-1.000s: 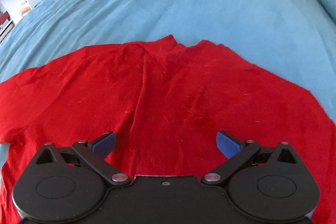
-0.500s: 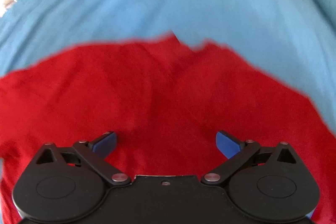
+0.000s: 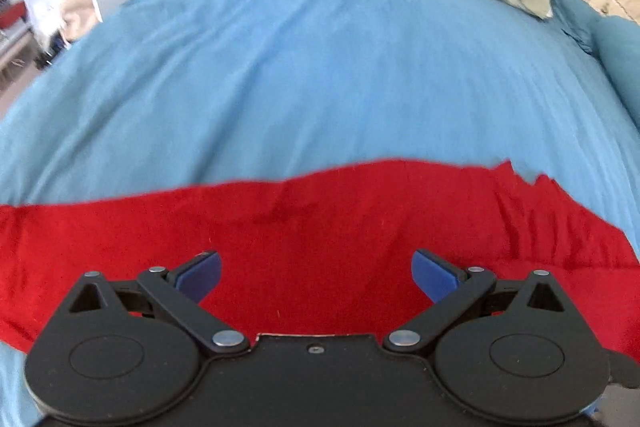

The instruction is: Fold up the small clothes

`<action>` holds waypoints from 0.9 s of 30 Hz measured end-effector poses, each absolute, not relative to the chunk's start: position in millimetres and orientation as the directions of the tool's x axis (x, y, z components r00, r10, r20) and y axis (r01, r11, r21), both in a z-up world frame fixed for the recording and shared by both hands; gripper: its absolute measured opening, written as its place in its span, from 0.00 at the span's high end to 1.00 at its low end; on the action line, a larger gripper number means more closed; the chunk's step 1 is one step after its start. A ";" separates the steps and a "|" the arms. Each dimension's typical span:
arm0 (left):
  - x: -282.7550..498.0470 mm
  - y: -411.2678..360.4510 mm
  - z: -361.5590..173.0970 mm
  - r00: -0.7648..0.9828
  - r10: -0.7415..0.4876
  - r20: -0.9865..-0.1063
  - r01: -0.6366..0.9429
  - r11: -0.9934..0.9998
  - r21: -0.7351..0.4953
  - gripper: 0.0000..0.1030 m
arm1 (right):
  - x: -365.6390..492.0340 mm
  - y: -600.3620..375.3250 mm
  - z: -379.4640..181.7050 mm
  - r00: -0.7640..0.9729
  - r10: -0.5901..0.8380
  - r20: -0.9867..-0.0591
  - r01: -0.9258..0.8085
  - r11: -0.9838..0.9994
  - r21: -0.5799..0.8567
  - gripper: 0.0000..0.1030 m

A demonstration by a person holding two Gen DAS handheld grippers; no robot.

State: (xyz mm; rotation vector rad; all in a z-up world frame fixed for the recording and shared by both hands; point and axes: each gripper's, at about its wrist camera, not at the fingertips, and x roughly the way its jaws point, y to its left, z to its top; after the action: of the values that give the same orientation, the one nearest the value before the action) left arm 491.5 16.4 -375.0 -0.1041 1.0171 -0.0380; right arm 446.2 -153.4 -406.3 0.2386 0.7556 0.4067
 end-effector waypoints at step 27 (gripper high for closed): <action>482.3 -25.4 -407.9 0.441 -0.266 -0.857 0.116 0.964 -0.239 0.95 | 373.6 -204.5 -407.0 0.680 0.271 -0.681 -0.191 0.963 0.192 0.09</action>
State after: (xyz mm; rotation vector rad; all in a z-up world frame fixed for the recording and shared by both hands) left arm 482.3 -25.4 -407.9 -0.1525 1.0892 -0.2383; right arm 373.6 -204.5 -407.0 0.1079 0.7812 0.2602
